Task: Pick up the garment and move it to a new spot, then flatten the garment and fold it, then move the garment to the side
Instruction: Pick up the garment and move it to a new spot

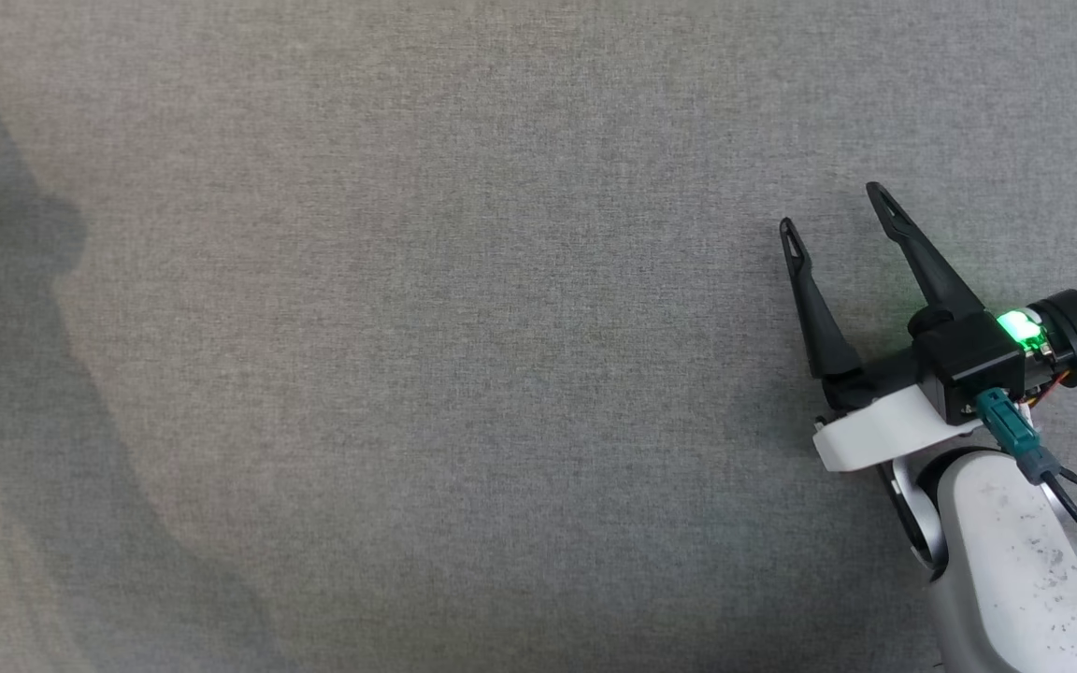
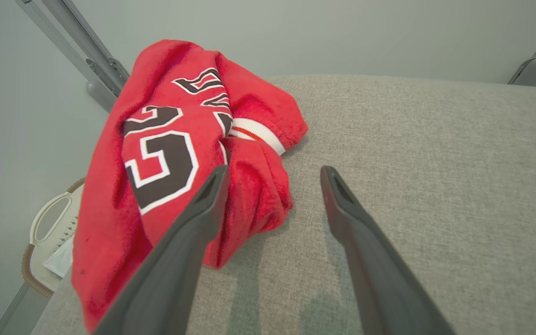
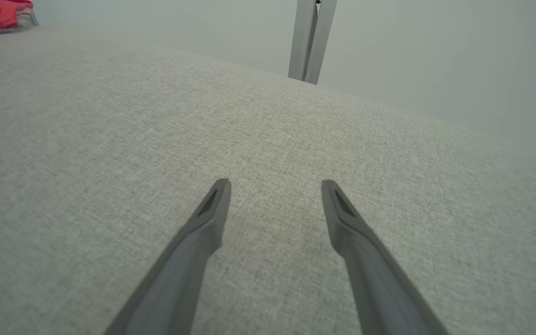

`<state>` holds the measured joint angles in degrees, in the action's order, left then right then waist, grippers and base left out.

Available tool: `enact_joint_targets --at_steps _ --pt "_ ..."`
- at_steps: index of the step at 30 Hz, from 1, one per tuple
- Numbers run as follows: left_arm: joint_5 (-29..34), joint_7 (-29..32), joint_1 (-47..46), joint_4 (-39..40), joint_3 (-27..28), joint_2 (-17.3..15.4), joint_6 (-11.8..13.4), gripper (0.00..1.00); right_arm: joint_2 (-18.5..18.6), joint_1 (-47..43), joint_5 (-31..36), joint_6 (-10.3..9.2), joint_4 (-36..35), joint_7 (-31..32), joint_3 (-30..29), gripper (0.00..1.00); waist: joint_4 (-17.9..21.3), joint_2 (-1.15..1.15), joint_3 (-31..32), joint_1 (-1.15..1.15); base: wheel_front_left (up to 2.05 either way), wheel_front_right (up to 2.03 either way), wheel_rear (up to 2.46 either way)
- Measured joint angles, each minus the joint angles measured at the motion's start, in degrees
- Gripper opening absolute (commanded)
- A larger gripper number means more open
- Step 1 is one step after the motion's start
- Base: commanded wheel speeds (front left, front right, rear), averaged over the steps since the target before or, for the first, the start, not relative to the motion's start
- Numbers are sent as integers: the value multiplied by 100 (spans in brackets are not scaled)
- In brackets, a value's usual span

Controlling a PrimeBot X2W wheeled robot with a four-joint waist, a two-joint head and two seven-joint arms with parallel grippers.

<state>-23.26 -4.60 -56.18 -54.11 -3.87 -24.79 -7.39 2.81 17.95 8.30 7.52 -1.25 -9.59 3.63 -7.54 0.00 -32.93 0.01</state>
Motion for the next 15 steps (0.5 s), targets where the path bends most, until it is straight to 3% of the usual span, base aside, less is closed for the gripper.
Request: enact_joint_targets --at_steps 7,15 --pt "-81 -167 -277 -622 77 -311 90 100 -1 -77 88 1 -282 102 -41 100 167 0 -252 0 0 0 0" --pt "-149 23 -524 -1182 35 -352 83 100 -3 -109 138 1 -485 156 -44 100 289 0 -468 0 0 0 0"
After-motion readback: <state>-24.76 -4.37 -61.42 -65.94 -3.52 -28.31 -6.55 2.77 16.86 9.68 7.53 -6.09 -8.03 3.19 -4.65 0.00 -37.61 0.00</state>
